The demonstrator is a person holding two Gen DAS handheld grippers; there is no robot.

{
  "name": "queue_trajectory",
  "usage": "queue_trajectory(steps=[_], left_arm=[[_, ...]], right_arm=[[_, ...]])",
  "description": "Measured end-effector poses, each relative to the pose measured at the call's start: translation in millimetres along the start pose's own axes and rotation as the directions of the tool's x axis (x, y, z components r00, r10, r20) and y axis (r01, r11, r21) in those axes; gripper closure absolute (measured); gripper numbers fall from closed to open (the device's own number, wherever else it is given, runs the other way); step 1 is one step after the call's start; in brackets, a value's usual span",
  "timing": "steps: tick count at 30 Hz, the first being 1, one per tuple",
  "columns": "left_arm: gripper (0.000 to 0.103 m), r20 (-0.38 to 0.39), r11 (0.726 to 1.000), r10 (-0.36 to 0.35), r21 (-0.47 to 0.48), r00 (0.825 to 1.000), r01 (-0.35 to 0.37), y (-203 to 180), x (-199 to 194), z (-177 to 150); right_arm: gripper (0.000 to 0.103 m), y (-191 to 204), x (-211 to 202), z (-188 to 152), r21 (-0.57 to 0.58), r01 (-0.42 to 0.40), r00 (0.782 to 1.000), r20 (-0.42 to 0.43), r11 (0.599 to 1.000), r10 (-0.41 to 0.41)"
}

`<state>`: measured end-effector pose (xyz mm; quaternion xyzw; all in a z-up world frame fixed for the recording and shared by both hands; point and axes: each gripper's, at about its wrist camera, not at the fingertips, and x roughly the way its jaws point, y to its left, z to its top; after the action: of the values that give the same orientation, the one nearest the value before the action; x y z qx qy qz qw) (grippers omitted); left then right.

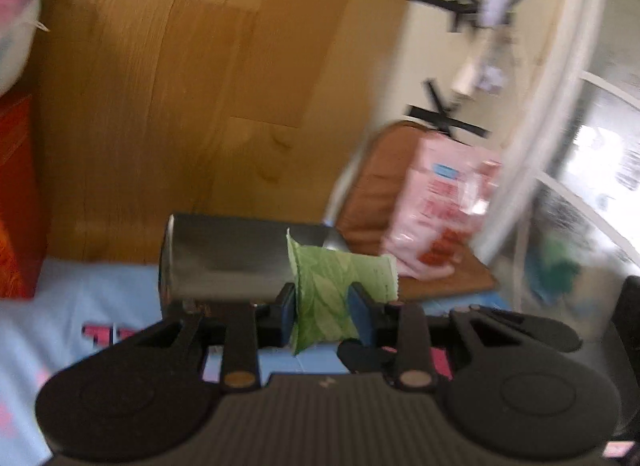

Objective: Organize snacks
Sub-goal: 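Carry the green packet into the black tin box and open the left tool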

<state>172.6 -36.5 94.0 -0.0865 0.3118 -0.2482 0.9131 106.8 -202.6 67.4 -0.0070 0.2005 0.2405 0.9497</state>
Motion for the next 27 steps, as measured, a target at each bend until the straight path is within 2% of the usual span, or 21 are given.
queue_trajectory(steps=[5,8,10,12,13,14,16,20,23,24,25,27], left_arm=[[0.074,-0.049,0.997,0.054,-0.055,0.997,-0.056,25.2,63.7,11.3],[0.069,-0.081,0.994,0.074,-0.077,0.994,-0.081,36.3,76.2,9.4],[0.065,0.001,0.993,0.08,-0.083,0.997,-0.079,43.8,58.3,10.2],[0.049,0.098,0.982,0.168,-0.108,0.981,-0.157,54.2,38.4,9.5],[0.049,0.107,0.971,0.217,-0.129,0.97,-0.202,60.2,34.7,8.4],[0.049,0.087,0.961,0.247,-0.153,0.965,-0.232,68.1,36.4,7.1],[0.049,0.01,0.947,0.251,-0.207,0.968,-0.244,83.1,48.2,1.2],[0.053,-0.099,0.942,0.224,-0.233,0.97,-0.241,85.1,70.2,-18.4],[0.053,-0.09,0.938,0.231,-0.244,0.969,-0.246,80.5,63.5,-25.3],[0.053,-0.097,0.936,0.234,-0.247,0.967,-0.251,77.4,60.6,-27.0],[0.053,-0.101,0.935,0.234,-0.25,0.967,-0.252,76.6,61.2,-24.3],[0.053,-0.096,0.935,0.239,-0.244,0.966,-0.256,76.0,56.5,-28.3]], right_arm=[[0.063,-38.5,64.5,10.2,0.059,0.015,0.997,-0.081,0.998,-0.01],[0.058,-50.4,86.0,3.7,0.071,0.04,0.992,-0.122,0.997,-0.031],[0.056,-56.9,85.3,4.3,0.092,0.06,0.993,-0.103,0.994,-0.05],[0.054,-69.5,65.6,4.2,0.143,0.063,0.998,-0.029,0.988,-0.059],[0.049,-77.0,59.2,4.1,0.178,0.072,0.997,0.002,0.981,-0.073],[0.046,-85.2,51.4,2.1,0.213,0.086,0.995,0.022,0.973,-0.093],[0.043,-102.0,44.6,-3.2,0.286,0.112,0.992,0.028,0.952,-0.125],[0.043,-127.4,55.4,-19.0,0.439,0.085,0.996,-0.056,0.894,-0.067],[0.042,-130.5,67.4,-30.1,0.514,0.058,0.994,-0.11,0.856,-0.001],[0.039,-131.0,67.0,-34.4,0.55,0.042,0.994,-0.104,0.834,0.018],[0.039,-129.9,66.0,-35.9,0.562,0.041,0.995,-0.1,0.826,0.019],[0.039,-123.5,63.2,-35.1,0.545,0.048,0.994,-0.107,0.837,0.012]])
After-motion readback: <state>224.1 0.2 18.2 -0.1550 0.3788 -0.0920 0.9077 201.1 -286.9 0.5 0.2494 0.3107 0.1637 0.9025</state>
